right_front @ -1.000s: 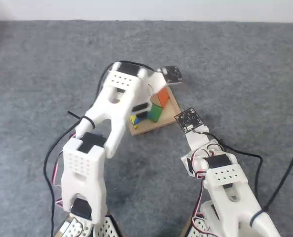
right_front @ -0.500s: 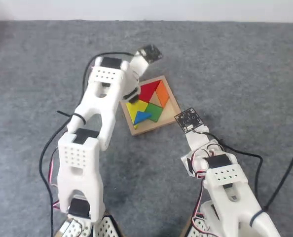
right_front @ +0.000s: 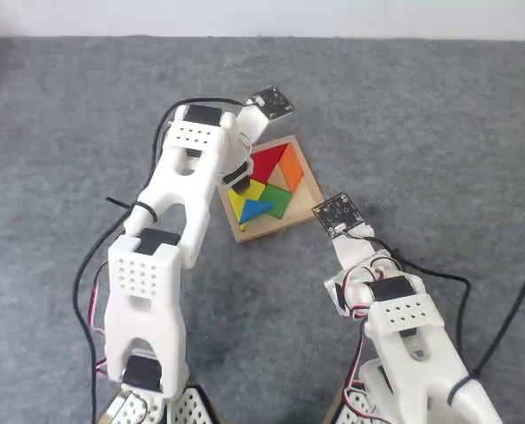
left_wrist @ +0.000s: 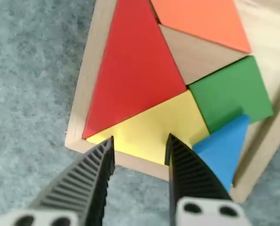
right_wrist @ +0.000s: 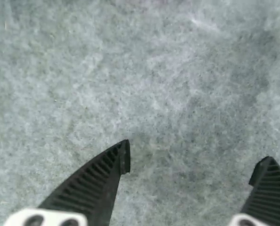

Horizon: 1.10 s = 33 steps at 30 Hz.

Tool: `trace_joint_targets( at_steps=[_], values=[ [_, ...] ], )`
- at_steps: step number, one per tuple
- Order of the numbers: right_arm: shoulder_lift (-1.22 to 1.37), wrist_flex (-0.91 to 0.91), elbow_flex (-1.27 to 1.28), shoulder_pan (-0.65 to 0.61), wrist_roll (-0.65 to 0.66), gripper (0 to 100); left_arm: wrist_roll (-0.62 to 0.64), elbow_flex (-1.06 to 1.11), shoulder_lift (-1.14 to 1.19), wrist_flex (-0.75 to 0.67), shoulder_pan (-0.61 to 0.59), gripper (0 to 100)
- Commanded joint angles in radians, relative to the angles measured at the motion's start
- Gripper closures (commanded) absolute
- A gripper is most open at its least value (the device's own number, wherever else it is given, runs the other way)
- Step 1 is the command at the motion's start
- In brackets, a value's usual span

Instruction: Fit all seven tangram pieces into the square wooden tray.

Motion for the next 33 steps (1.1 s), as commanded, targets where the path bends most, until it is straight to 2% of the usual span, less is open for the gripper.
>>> trace_joint_targets(
  at_steps=[1,7,12,24,29,33],
  values=[
    [0.001,-0.018,-0.006,-0.005,0.011,59.7,0.012,0.001,-0.011,0.038,0.008,82],
    [0.001,-0.018,-0.006,-0.005,0.011,59.7,0.012,0.008,-0.086,0.107,0.008,85],
    [0.001,-0.018,-0.006,-0.005,0.011,59.7,0.012,0.010,-0.087,0.110,0.009,84],
    [0.001,-0.018,-0.006,-0.005,0.011,59.7,0.043,0.047,-0.098,0.114,0.109,84],
    [0.001,-0.016,-0.006,-0.005,0.011,59.7,0.055,0.022,-0.126,0.114,0.058,84],
    [0.001,-0.016,-0.006,-0.005,0.011,59.7,0.146,-0.019,-0.233,0.115,-0.038,84]
  ],
)
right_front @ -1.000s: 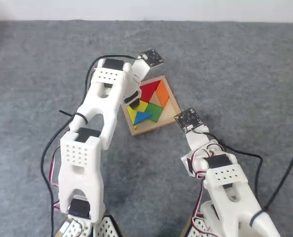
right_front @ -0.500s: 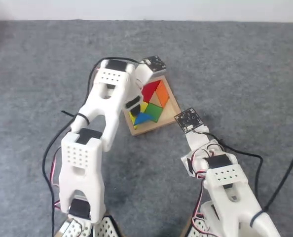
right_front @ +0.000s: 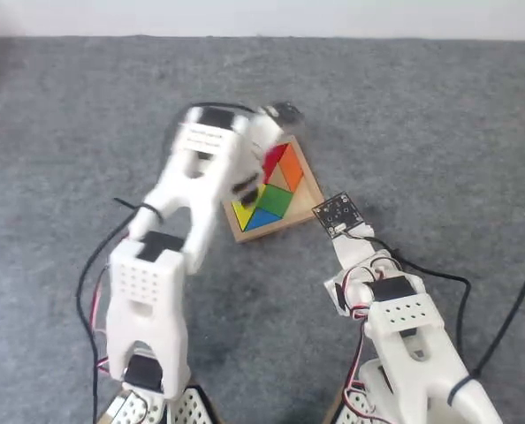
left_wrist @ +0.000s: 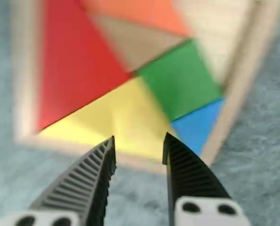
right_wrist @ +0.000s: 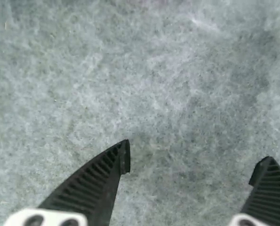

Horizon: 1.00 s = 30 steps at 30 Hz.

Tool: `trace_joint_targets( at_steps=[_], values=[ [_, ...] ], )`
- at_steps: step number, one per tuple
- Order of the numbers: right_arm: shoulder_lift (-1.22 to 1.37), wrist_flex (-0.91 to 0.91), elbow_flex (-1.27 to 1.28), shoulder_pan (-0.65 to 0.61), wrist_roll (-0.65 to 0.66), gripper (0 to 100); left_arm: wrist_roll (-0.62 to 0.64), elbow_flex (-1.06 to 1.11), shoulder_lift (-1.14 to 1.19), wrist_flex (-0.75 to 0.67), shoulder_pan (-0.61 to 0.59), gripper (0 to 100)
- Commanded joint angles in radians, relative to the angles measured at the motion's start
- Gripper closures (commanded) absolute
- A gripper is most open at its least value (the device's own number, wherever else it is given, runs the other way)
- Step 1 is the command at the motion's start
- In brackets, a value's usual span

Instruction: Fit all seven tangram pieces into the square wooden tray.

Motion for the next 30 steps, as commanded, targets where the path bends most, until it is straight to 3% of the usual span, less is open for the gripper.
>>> trace_joint_targets(
  at_steps=[1,8,10,14,18,26,30],
  values=[
    [0.001,-0.016,-0.006,-0.005,0.011,59.7,0.103,-0.061,-0.193,0.006,-0.098,84],
    [0.001,-0.015,-0.006,-0.004,0.011,59.7,0.307,-0.033,-0.367,0.272,-0.190,84],
    [0.001,-0.016,-0.006,-0.004,0.011,59.7,0.405,0.051,-0.396,0.272,-0.256,84],
    [0.001,-0.016,-0.006,-0.005,0.011,59.7,0.635,0.295,-0.445,0.089,-0.402,81],
    [0.001,-0.016,-0.006,-0.005,0.011,59.7,0.760,0.568,-0.486,-0.072,-0.410,74],
    [-0.005,-0.019,0.006,-0.005,0.008,59.7,0.764,0.842,-0.540,-0.262,-0.416,73],
    [-0.007,-0.018,0.006,-0.005,0.009,59.7,0.698,0.914,-0.483,-0.345,-0.423,73]
  ],
)
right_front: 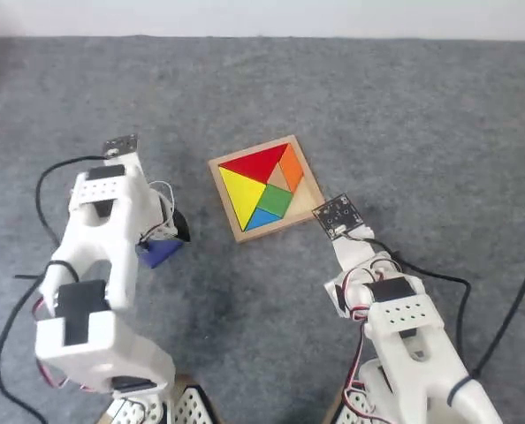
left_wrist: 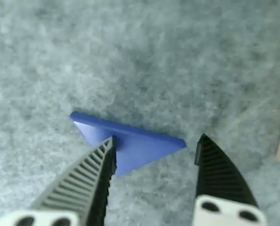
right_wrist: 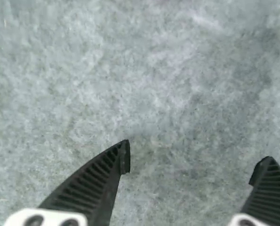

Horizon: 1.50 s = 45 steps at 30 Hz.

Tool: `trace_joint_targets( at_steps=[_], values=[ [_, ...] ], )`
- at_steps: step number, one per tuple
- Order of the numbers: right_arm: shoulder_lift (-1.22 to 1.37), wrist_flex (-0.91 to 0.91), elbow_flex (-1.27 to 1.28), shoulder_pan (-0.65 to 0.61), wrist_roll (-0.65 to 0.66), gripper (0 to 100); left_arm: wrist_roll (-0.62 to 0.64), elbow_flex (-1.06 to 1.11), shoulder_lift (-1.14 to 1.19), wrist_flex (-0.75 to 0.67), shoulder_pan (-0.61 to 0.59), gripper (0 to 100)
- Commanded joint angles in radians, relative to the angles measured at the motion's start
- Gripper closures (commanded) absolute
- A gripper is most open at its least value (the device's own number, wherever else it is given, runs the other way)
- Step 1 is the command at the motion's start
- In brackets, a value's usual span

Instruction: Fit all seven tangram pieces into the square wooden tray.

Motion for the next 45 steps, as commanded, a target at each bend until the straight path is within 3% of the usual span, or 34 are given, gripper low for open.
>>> trace_joint_targets(
  at_steps=[1,14,20,28,35,41,45],
  values=[
    [-0.007,-0.018,-0.003,-0.005,0.009,59.7,-0.069,0.062,0.028,-0.097,-0.028,73],
    [-0.008,-0.016,-0.005,-0.005,0.011,59.7,-0.163,-0.018,0.130,0.095,-0.051,73],
    [-0.008,-0.015,-0.005,-0.005,0.011,59.7,-0.166,-0.019,0.127,0.118,-0.072,73],
    [-0.008,-0.015,-0.006,-0.005,0.011,59.7,-0.284,-0.021,0.132,0.141,-0.137,73],
    [-0.008,-0.016,-0.005,-0.005,0.011,59.7,-0.324,-0.041,0.132,0.138,0.054,81],
    [-0.008,-0.016,-0.005,-0.005,0.011,59.7,-0.331,-0.124,0.132,0.219,0.252,81],
    [-0.008,-0.016,-0.005,-0.005,0.011,59.7,-0.491,-0.180,0.126,0.305,0.385,82]
  ],
)
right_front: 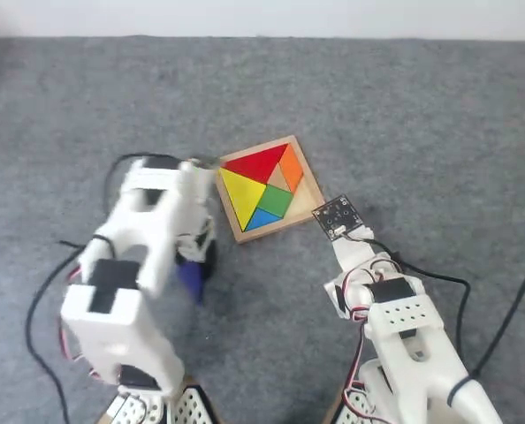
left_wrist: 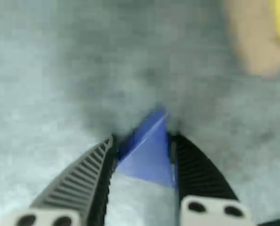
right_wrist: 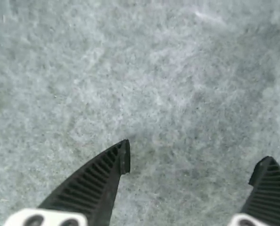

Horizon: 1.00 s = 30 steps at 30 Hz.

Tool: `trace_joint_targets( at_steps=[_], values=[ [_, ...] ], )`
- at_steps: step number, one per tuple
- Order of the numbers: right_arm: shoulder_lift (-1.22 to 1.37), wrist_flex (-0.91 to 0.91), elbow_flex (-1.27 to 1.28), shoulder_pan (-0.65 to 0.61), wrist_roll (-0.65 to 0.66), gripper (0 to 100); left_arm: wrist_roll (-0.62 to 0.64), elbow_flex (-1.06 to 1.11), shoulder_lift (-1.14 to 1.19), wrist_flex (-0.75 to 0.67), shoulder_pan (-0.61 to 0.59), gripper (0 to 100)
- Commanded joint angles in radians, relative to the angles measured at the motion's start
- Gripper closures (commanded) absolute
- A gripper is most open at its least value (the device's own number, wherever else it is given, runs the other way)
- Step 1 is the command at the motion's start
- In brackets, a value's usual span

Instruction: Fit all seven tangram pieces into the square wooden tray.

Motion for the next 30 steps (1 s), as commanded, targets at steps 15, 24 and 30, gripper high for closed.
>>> trace_joint_targets(
  at_steps=[15,24,30],
  values=[
    [-0.008,-0.018,-0.008,-0.004,0.011,59.7,-0.496,-0.266,-0.193,0.302,0.146,81],
    [-0.008,-0.018,-0.008,-0.002,0.011,59.7,-0.334,0.438,-0.786,-0.107,0.046,81],
    [-0.008,-0.019,-0.008,-0.004,0.011,59.7,-0.295,0.633,-0.879,-0.192,-0.028,81]
  ],
)
